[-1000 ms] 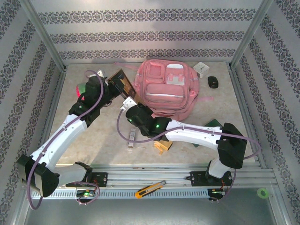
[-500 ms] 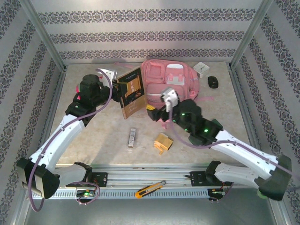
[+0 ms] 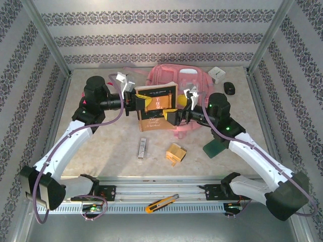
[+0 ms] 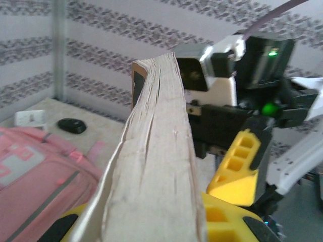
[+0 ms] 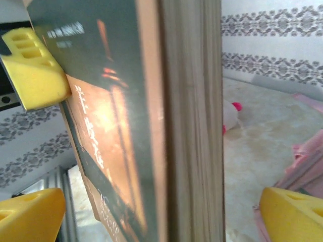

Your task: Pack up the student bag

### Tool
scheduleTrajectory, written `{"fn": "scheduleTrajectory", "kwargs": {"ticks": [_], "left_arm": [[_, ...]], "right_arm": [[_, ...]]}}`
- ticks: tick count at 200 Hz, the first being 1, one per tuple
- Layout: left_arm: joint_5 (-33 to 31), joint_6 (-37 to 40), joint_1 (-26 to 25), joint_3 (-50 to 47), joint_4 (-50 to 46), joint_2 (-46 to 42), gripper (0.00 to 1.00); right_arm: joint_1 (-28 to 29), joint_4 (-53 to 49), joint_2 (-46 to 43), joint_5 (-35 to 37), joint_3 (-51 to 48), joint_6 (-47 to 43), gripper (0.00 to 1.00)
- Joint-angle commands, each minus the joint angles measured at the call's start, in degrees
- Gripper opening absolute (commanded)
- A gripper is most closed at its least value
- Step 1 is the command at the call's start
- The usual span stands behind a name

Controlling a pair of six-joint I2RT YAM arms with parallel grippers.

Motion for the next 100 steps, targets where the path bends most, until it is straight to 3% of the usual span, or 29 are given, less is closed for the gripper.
{"fn": "scheduleTrajectory", "kwargs": {"ticks": [1, 17, 39, 65, 100], "left_arm": [[8.47, -3.28, 0.27, 2.96, 9.83, 0.14, 0.0], [9.91, -3.84, 0.22, 2.68, 10.64, 0.11, 0.0], [11.76, -6.9, 0.22, 2.42, 13.53, 0.52, 0.0], [9.52, -7.91, 0.37, 1.45, 16.21, 0.52, 0.0], [4.26, -5.56, 0.5, 2.91, 12.46, 1.47, 0.0]], "right_arm": [[-0.42, 4.36, 1.09, -4.92, 2.49, 0.86, 0.98], [-1.48, 4.07, 3.32, -5.99, 3.64, 0.97, 0.98], [-1.84, 5.52, 6.28, -15.43, 5.38, 2.45, 0.98], [-1.75, 6.64, 6.97, -25.3, 4.97, 4.06, 0.98], [-2.61, 6.32, 3.21, -27.47, 0.17, 4.74, 0.92]]}}
